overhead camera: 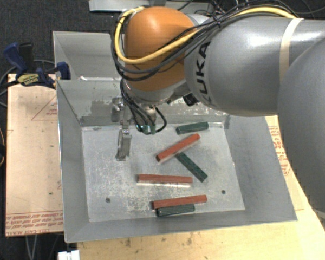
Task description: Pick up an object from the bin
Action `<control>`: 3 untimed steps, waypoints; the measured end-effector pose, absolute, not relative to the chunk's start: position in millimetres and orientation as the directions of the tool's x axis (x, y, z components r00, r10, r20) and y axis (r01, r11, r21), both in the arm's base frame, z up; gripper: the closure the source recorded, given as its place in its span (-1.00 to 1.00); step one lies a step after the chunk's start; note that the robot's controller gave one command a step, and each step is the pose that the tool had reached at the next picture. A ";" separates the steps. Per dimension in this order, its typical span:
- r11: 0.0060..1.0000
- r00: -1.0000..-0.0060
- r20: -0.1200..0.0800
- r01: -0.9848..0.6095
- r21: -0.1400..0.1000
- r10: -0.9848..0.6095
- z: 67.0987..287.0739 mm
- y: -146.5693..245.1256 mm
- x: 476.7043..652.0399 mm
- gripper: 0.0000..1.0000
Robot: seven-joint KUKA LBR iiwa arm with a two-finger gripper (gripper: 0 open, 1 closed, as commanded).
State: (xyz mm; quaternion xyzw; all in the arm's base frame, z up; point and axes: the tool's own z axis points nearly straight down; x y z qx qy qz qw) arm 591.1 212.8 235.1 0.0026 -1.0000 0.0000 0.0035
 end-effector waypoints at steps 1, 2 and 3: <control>1.000 -1.000 0.011 0.005 -0.003 0.005 146.8 173.7 533.4 -1.00; 0.997 -0.997 0.007 -0.078 -0.003 -0.078 69.1 112.2 538.4 -1.00; 0.997 -0.997 0.000 -0.081 0.002 -0.081 73.6 116.7 539.8 1.00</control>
Offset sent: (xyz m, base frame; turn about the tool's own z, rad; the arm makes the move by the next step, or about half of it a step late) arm -0.0544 -0.0377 -0.0831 0.0095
